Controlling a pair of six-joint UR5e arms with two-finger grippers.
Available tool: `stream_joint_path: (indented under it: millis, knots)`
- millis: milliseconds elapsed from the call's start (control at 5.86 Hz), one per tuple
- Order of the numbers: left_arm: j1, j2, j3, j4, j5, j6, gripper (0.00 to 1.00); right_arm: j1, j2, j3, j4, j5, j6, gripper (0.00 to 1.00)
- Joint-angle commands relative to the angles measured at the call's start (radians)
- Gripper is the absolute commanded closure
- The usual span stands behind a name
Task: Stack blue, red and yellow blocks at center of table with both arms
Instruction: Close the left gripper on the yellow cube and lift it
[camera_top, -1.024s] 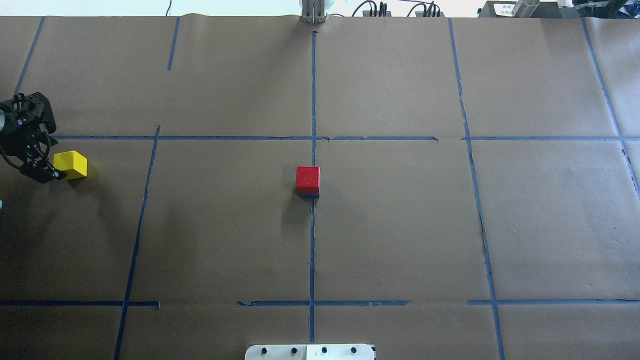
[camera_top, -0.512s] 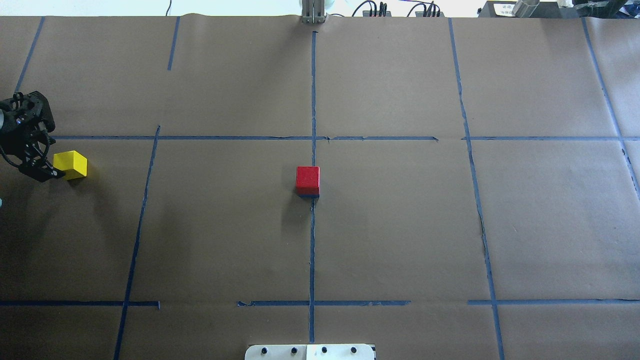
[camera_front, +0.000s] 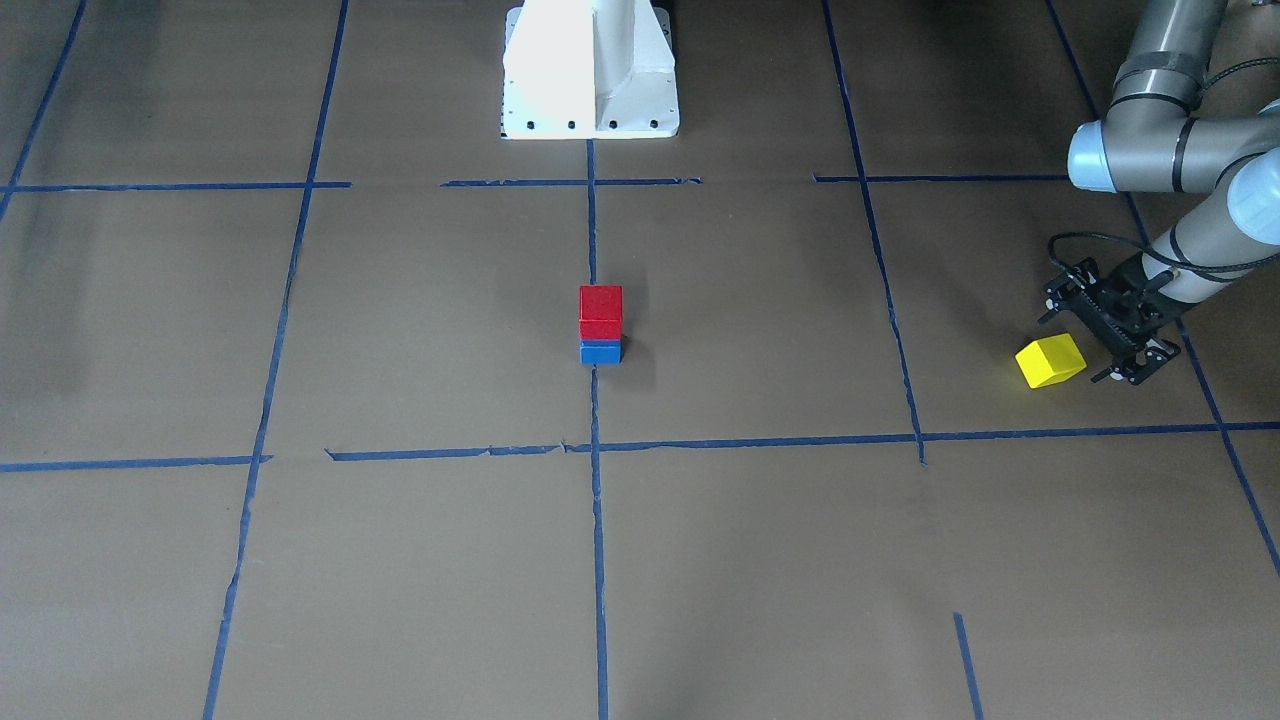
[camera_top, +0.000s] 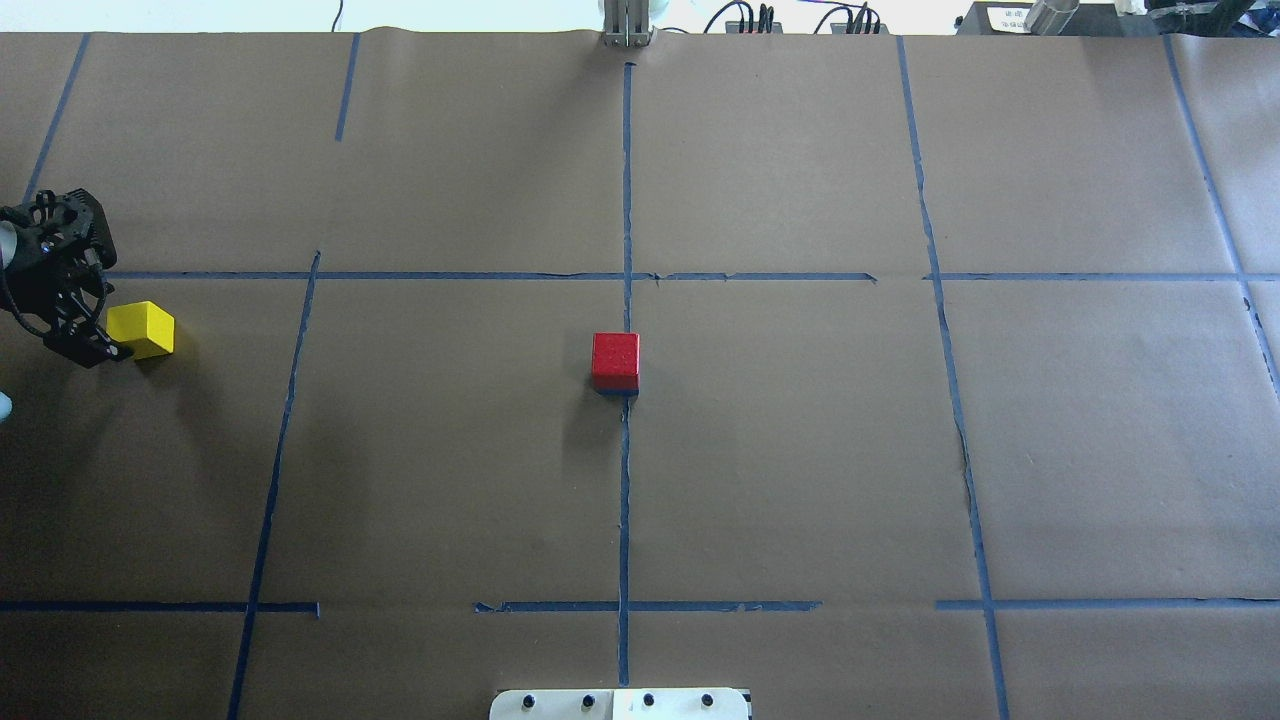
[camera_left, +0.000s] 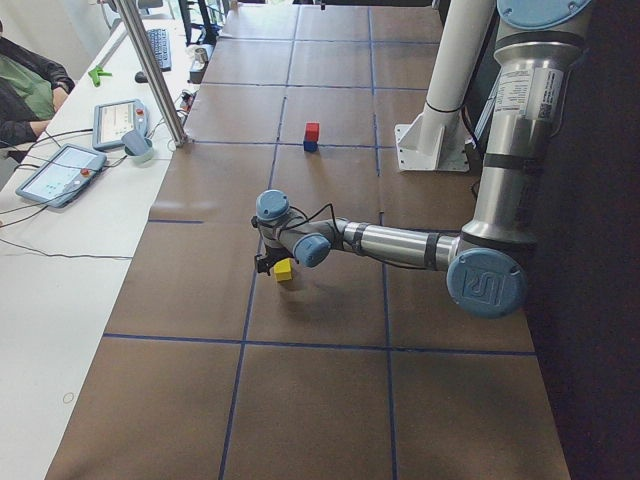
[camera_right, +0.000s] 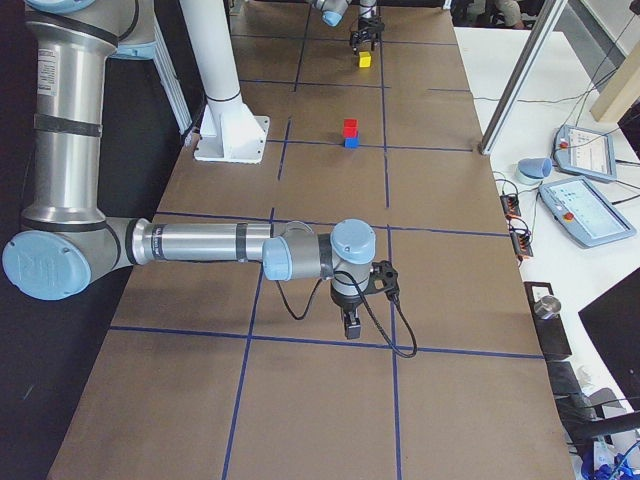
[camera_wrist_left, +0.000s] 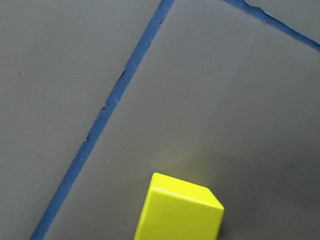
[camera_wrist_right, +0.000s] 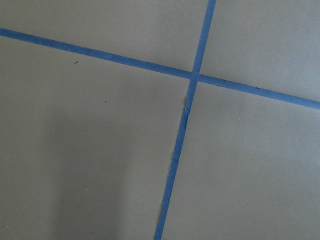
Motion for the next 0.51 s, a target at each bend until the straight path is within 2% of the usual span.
stream_joint_path:
  millis: [0,341]
  knots:
    - [0.010,-0.016,0.024,-0.001,0.000,-0.002,0.00,0.000,0.000,0.000,0.000,0.000,0.000,0.00]
    - [0.043,-0.010,0.027,-0.001,0.000,-0.005,0.00,0.000,0.000,0.000,0.000,0.000,0.000,0.00]
